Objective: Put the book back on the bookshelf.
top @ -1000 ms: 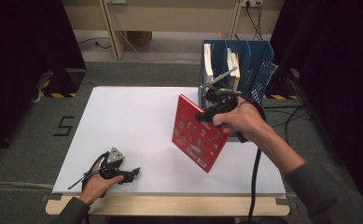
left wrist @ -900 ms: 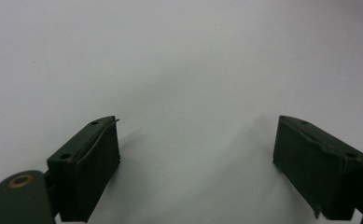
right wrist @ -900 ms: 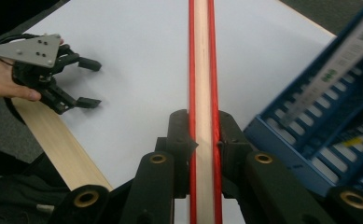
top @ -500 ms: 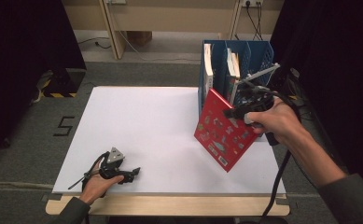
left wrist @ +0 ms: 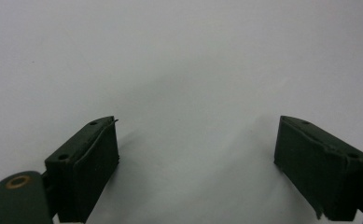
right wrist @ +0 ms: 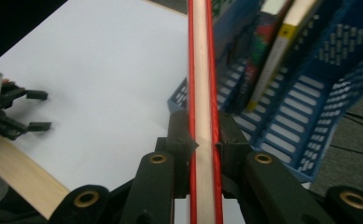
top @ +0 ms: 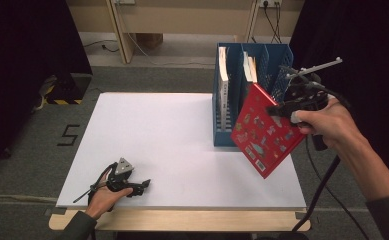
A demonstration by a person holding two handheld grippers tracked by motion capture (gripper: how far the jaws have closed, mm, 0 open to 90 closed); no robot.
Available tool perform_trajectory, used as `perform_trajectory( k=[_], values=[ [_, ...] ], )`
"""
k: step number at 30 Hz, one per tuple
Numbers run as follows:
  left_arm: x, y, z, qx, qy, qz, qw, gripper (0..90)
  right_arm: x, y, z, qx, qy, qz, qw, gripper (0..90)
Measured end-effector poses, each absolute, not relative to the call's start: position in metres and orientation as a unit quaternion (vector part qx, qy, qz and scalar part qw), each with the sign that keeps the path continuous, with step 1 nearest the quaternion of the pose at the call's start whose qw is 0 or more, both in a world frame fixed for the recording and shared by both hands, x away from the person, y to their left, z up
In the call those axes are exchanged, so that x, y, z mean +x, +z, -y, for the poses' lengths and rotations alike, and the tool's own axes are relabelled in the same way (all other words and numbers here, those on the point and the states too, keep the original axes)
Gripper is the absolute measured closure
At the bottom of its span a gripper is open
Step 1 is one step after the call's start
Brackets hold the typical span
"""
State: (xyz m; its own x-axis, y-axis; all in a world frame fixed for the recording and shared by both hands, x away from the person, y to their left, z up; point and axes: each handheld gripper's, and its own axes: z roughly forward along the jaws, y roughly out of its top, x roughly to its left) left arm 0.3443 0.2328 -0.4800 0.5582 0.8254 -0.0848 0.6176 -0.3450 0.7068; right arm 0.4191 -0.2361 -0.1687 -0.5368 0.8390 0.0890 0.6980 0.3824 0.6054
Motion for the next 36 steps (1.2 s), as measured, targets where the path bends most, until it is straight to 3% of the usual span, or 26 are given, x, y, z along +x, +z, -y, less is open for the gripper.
perform_trajectory(
  k=[16, 36],
  values=[
    [0.344, -0.480, -0.233, 0.807, 0.146, -0.448, 0.356, 12.6, 0.449, -0.140, 0.269, 0.510, 0.308, -0.788, 0.157, 79.3],
    [0.344, -0.481, -0.233, 0.810, 0.145, -0.441, 0.357, 10.6, 0.511, -0.132, 0.294, 0.562, 0.277, -0.752, 0.207, 79.3]
  ],
)
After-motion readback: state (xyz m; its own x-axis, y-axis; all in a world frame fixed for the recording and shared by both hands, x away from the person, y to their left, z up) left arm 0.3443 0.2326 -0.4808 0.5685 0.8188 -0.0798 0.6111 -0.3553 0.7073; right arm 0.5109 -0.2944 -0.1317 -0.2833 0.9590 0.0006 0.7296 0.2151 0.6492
